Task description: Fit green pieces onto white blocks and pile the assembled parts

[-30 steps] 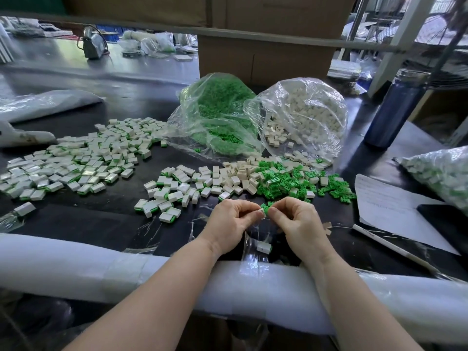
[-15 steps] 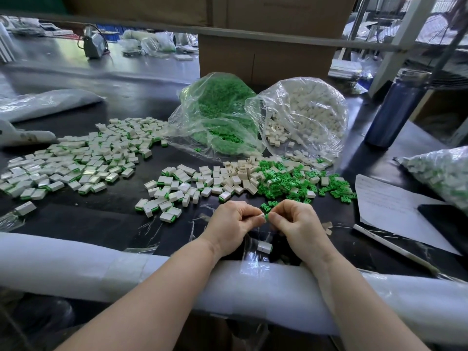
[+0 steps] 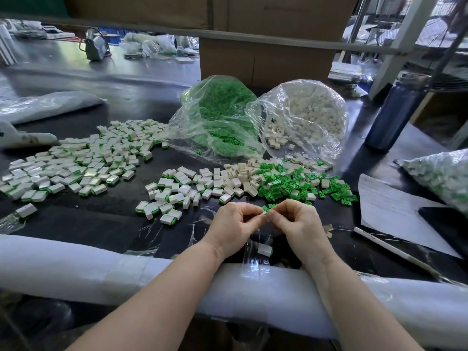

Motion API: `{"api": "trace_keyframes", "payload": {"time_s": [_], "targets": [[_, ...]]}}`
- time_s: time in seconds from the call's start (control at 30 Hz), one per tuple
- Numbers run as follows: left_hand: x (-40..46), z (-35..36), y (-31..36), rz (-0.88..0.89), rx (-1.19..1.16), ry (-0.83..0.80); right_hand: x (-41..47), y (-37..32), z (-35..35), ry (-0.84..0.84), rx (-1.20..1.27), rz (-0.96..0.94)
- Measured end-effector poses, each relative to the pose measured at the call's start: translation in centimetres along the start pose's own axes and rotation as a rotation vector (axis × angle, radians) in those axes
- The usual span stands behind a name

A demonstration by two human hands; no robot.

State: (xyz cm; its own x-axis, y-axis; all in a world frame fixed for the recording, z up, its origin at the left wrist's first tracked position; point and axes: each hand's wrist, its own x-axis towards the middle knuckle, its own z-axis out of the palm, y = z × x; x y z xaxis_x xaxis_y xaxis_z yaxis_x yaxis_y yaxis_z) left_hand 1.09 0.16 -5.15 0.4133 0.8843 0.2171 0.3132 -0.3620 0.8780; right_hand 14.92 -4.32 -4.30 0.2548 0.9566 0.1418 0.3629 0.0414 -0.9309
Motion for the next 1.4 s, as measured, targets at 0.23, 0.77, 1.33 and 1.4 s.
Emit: {"api": "trace_keyframes", "payload": {"time_s": [0.23, 0.77, 1.33, 1.4], "targets": [[-0.12, -0.03, 0.38, -0.051, -0.026, -0.015, -0.16, -0.03, -0.14, -0.024, 0.089, -0.038], [-0.09, -0.33, 0.46, -0.015, -0.131, -0.087, -0.22, -0.63, 0.10, -0.209, 0.263, 0.044], [-0.15, 0.07, 0.49, 0.026, -0.012, -0.166, -0.11, -0.30, -0.12, -0.194, 0.343, 0.041], [-0.21, 0.10, 0.58, 0.029, -0.017, -0.173, -0.06, -0.24, -0.10, -0.191, 0.340, 0.044]]}}
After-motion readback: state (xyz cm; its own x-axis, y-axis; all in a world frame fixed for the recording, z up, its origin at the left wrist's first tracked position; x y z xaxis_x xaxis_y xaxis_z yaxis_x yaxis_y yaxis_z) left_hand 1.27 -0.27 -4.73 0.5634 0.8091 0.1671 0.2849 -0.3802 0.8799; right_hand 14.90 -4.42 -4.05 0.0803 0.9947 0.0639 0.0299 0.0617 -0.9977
